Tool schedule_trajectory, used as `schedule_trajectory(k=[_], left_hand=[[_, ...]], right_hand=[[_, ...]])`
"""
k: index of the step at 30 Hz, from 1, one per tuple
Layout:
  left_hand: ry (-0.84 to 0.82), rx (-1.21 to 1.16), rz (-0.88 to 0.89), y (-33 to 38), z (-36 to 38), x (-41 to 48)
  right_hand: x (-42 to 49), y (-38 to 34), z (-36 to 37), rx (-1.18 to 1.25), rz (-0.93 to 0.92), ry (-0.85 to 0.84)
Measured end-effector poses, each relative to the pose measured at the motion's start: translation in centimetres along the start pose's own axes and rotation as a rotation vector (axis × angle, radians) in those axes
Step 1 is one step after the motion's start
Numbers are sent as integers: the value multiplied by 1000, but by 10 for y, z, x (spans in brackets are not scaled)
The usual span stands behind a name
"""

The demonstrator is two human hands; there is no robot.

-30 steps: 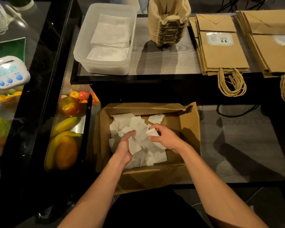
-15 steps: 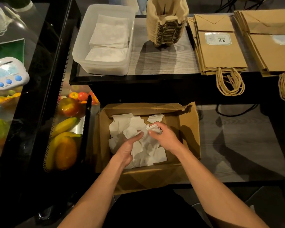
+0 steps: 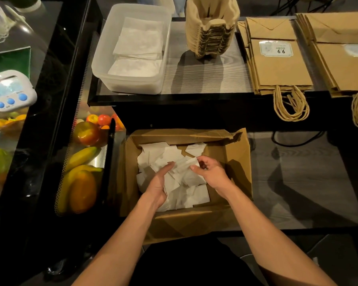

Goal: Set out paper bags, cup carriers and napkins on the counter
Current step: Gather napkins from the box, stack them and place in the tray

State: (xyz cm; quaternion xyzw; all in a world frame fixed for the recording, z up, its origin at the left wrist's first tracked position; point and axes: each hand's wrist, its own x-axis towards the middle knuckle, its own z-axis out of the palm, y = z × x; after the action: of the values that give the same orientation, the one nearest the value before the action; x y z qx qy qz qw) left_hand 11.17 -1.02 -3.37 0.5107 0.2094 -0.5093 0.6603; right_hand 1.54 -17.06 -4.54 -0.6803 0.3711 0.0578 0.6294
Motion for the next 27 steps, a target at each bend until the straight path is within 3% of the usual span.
schedule_trajectory(k=[6,12,16,19,22,27], left_hand=[[74,5,-20,-2,0,6],[219,-2,103,-5,-6,18],[261,44,185,-3,-7,18],[193,120,195,-3,-10,18],[74,237,159,-4,-8,16],[-56,187,93,-2,-3,10]], right_hand=[[3,0,2,-11,15,13],[0,-2,-5,64,85,152],[-8,-13,-17,57,38,66],[-9,-25,-22,-110,-58,-129],[-2,-32,-14,-281,-133,-159],[-1,-31,-2,-184,-51,-163]])
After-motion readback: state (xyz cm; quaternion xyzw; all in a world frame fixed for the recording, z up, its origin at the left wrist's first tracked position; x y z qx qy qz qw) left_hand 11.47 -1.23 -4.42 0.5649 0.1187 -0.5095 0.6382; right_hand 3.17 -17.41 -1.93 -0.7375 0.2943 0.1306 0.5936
